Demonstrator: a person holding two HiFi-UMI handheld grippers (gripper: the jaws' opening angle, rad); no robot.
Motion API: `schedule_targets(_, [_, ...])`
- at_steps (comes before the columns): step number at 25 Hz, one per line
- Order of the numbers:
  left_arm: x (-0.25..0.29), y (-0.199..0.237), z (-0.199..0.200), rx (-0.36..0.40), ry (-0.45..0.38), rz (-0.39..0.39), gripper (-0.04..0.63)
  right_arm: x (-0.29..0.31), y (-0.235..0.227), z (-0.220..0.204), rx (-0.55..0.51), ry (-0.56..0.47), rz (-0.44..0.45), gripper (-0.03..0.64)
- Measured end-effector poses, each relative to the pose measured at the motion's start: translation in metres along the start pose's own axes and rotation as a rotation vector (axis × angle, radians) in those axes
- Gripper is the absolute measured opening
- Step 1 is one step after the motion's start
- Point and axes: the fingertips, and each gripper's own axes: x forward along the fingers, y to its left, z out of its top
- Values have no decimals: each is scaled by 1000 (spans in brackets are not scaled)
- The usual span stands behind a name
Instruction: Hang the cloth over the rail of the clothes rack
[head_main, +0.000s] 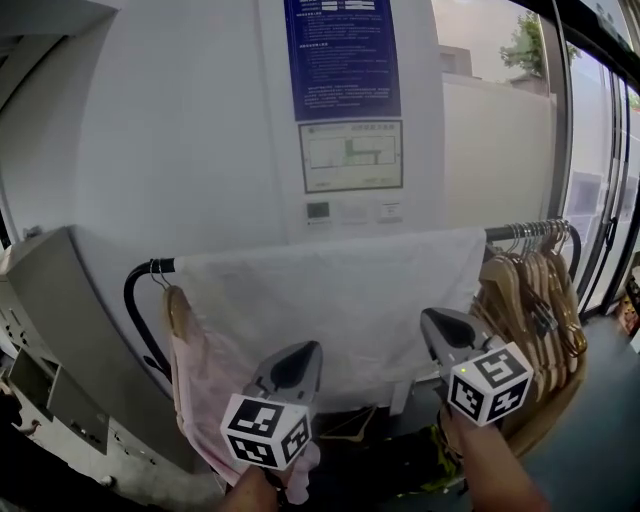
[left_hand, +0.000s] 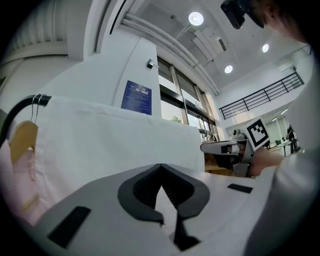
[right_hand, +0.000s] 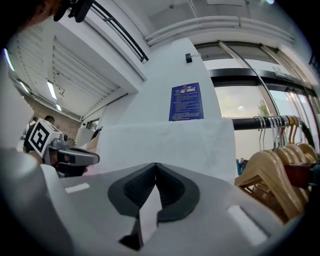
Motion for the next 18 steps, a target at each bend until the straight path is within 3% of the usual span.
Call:
schedule_targets(9, [27,-9,-32,-75,23,14,6,22,61,-43,26,21,94,2])
schedule_targets(18, [30,-15,-36,-66,22,5,6,32,77,-54,49,40,136,0])
